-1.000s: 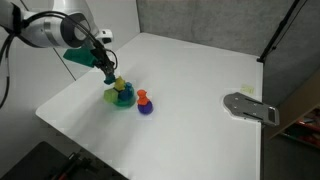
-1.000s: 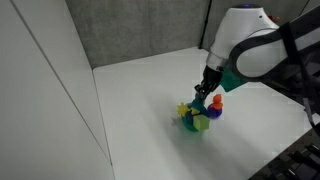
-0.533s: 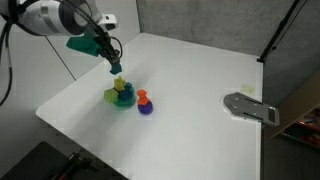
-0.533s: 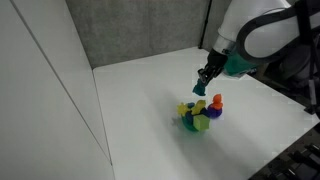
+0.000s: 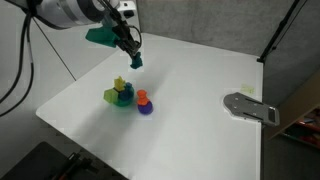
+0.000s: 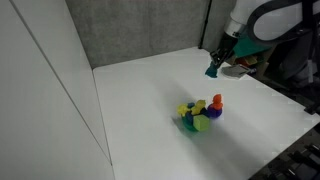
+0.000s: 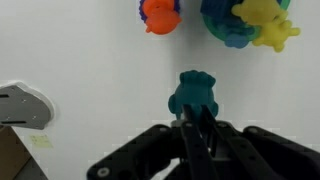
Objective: Pick up the green toy from the green bowl and put it on the table
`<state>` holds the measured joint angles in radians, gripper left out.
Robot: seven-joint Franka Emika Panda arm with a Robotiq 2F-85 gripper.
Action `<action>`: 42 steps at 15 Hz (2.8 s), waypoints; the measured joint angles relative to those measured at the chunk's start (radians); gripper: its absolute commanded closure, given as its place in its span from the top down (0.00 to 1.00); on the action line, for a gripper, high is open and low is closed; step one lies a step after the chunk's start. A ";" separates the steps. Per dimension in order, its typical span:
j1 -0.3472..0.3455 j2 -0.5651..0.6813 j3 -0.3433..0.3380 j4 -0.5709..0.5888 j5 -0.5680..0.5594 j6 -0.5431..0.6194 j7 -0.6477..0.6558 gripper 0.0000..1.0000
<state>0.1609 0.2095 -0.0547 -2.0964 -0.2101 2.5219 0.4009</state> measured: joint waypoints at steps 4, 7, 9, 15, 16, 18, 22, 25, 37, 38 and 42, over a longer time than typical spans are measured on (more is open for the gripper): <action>-0.035 -0.007 -0.044 0.012 -0.063 -0.024 0.042 0.05; -0.069 -0.009 -0.073 0.012 -0.081 -0.038 0.050 0.05; -0.092 -0.009 -0.090 0.010 -0.086 -0.048 0.050 0.06; -0.150 -0.009 -0.145 -0.027 -0.147 -0.055 0.059 0.06; -0.160 -0.010 -0.150 -0.039 -0.148 -0.055 0.059 0.06; -0.176 -0.010 -0.158 -0.066 -0.148 -0.055 0.059 0.06; -0.194 -0.007 -0.164 -0.128 -0.148 -0.054 0.059 0.06; -0.196 0.014 -0.163 -0.171 -0.148 -0.042 0.059 0.05; -0.082 0.225 -0.249 -0.167 -0.249 0.150 0.194 0.04; -0.064 0.243 -0.264 -0.161 -0.255 0.160 0.211 0.04; -0.019 0.317 -0.301 -0.132 -0.255 0.174 0.248 0.05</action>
<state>0.1420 0.5270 -0.3561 -2.2280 -0.4648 2.6961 0.6494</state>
